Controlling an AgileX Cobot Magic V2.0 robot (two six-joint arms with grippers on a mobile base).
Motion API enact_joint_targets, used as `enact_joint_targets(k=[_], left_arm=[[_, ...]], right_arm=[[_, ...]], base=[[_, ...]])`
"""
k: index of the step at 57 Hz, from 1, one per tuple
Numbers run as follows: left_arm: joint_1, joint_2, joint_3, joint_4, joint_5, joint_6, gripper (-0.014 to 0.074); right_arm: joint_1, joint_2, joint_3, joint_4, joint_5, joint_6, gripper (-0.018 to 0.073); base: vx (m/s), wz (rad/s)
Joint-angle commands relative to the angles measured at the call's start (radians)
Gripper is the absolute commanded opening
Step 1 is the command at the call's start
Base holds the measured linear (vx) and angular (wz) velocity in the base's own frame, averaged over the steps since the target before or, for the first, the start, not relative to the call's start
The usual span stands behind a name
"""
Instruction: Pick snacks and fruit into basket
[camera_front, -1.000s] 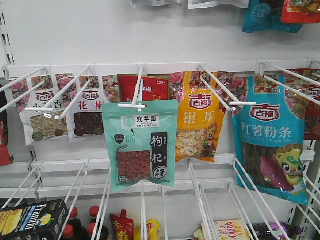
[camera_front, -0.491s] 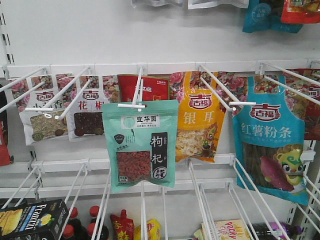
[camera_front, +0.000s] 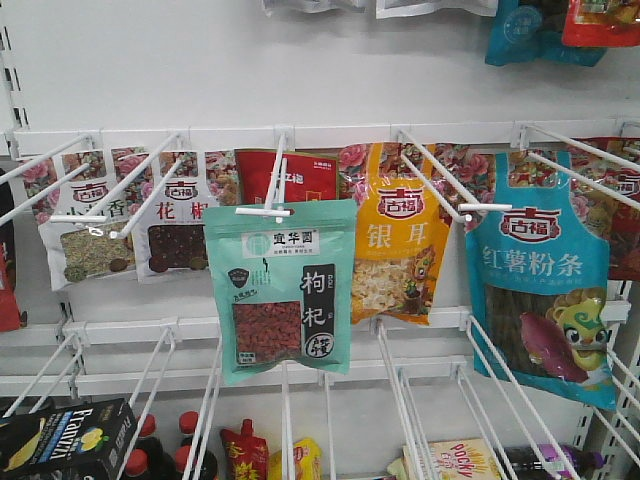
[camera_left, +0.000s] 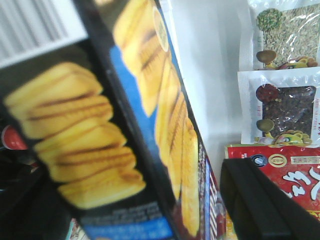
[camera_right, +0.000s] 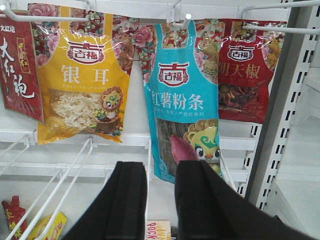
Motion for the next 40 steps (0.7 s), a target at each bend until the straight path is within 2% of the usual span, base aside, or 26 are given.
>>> enact_joint_targets(k=[1,10,16,37,40], left_arm=[[-0.006,0.031,-0.041,0.016,-0.148,-0.031,0.0647],[-0.006,0.099,-0.046,0.014,-0.26,-0.047,0.0617],[-0.006,0.126,-0.046,0.014,-0.31,-0.08,0.0535],[-0.006,0.132,-0.043,0.016,-0.368,-0.089,0.0011],[-0.006,0.132,-0.043,0.016,-0.379,-0.089,-0.0009]], right_arm=[[-0.004,0.013,-0.031,-0.011,-0.08,-0.01,0.0264],[-0.004,0.013,-0.031,-0.011,-0.08,-0.01,0.0264],[-0.004,0.013,-0.031,-0.011,-0.08,-0.01,0.0264],[-0.004,0.013,-0.031,-0.011,-0.08,-0.01,0.0263],[-0.004,0.013,-0.031,-0.011,-0.08,-0.01,0.0263]], base=[[0.0,0.0],[0.0,0.0],[0.0,0.0],[0.0,0.0],[0.0,0.0]])
